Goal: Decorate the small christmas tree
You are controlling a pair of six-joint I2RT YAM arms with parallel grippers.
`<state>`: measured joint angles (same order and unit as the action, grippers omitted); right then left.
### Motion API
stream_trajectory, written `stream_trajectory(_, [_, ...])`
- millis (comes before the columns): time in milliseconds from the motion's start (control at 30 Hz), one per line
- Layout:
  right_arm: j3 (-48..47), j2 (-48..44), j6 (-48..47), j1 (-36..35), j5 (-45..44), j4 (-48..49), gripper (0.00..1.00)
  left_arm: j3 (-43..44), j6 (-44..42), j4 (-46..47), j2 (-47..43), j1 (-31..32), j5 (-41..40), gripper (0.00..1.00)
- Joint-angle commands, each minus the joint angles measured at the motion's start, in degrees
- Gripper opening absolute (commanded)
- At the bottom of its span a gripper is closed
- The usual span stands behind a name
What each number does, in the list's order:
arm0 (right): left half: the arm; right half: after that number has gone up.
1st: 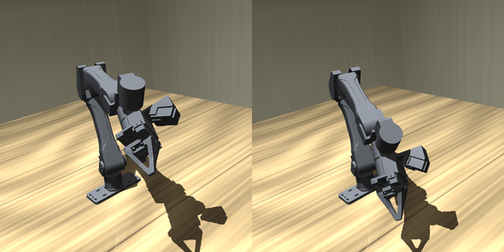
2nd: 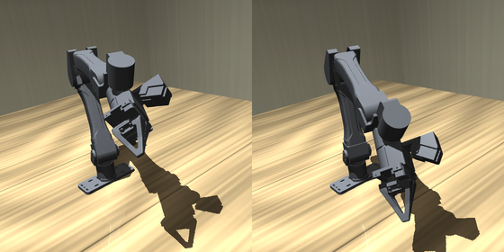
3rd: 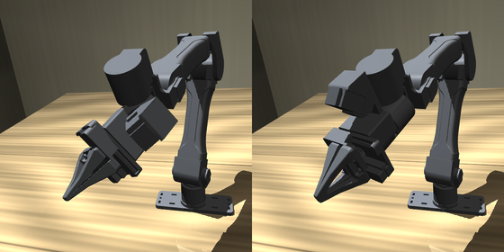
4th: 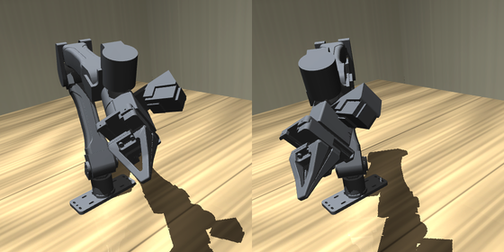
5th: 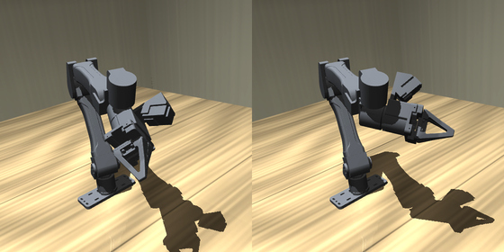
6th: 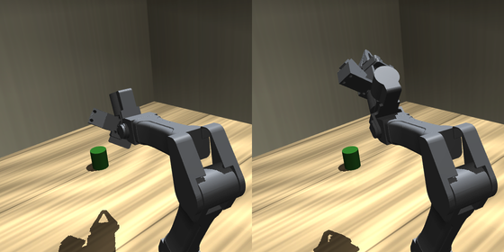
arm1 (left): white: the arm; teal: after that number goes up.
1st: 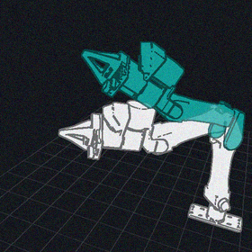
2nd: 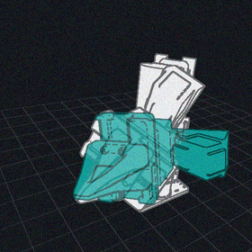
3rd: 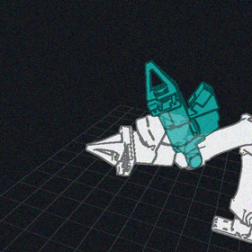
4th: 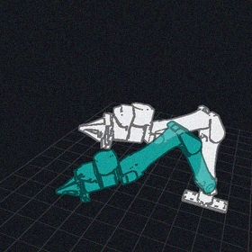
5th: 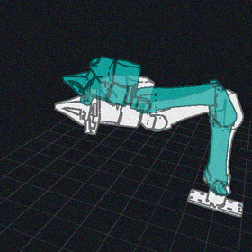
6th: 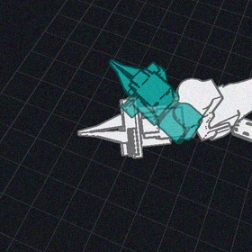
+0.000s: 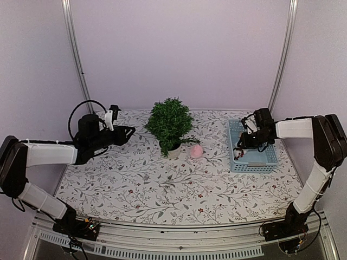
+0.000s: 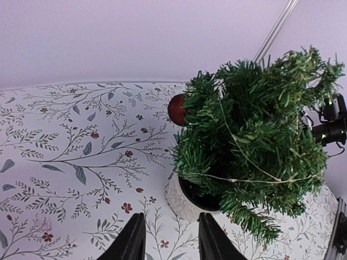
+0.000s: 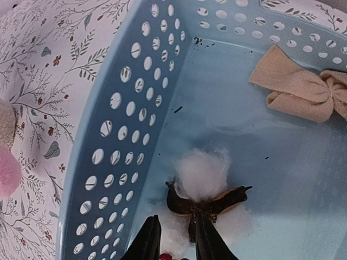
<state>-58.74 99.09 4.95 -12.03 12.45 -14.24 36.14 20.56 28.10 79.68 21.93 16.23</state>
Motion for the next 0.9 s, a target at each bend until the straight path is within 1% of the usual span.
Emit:
stream_trajectory(0, [0.0, 1.7, 0.4, 0.2, -4.2, -0.3, 0.25, 1.7, -0.9, -0.4, 0.6, 1.0, -0.6, 0.35])
stream_trajectory(133, [-0.1, 3.9, 0.2, 0.2, -4.7, 0.1, 0.25, 1.7, -1.2, -0.4, 0.6, 1.0, -0.8, 0.35])
stream_trajectory(267, [0.5, 5.5, 0.2, 0.2, -4.1, 0.8, 0.22, 1.9, -1.3, -0.5, 0.6, 1.0, -0.7, 0.35])
stream_trajectory(433, [0.8, 4.8, 0.2, 0.1, -4.5, 0.6, 0.1, 2.1, -1.1, -0.2, 0.8, 1.0, -0.4, 0.35])
stream_trajectory(600, [0.8, -0.9, 0.3, 0.1, -5.2, -0.5, 0.0, 2.1, -0.9, 0.1, 0.8, 1.0, 0.0, 0.35])
stream_trajectory(733, [0.6, -6.1, -0.2, 0.1, -3.7, -0.7, 0.0, 2.1, -0.9, 0.1, 0.5, 1.0, 0.1, 0.35])
stream_trajectory(867, [0.6, -11.7, -0.1, 0.1, 2.2, 0.1, 0.0, 1.8, -2.3, -0.5, -1.9, 1.0, 0.0, 0.35])
